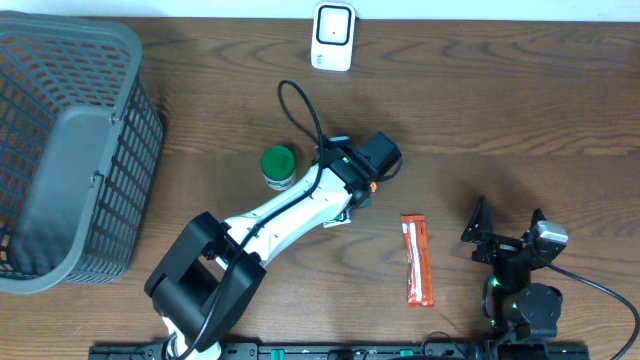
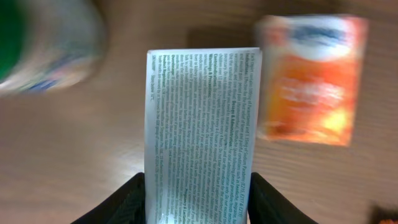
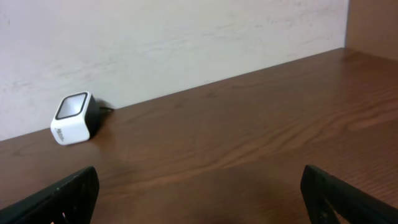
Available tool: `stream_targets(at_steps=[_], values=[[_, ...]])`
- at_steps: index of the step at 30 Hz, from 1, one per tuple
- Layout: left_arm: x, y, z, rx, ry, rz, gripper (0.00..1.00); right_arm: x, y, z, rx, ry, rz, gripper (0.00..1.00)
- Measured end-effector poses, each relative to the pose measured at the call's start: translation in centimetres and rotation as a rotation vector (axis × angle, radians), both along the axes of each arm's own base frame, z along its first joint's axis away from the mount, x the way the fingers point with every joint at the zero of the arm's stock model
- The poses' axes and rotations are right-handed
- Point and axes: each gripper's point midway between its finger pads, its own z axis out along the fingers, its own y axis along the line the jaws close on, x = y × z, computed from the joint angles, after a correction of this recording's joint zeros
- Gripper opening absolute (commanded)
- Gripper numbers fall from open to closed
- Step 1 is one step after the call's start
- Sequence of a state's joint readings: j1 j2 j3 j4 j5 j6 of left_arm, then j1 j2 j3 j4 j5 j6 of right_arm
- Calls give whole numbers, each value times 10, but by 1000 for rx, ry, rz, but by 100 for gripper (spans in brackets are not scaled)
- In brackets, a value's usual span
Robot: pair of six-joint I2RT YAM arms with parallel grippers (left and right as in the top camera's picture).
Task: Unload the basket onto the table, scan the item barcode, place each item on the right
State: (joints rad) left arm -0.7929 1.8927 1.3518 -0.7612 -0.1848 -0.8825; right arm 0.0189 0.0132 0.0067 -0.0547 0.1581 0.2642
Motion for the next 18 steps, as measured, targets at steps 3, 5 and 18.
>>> stream_targets(at_steps=[3, 5, 18], values=[[-2, 10, -1, 8, -29, 168, 46, 0, 0, 0, 0, 0, 0, 99], [-2, 13, -2, -6, -50, 267, 46, 0, 0, 0, 0, 0, 0, 99], [-7, 1, -41, -169, -87, 795, 71, 0, 0, 0, 0, 0, 0, 99]])
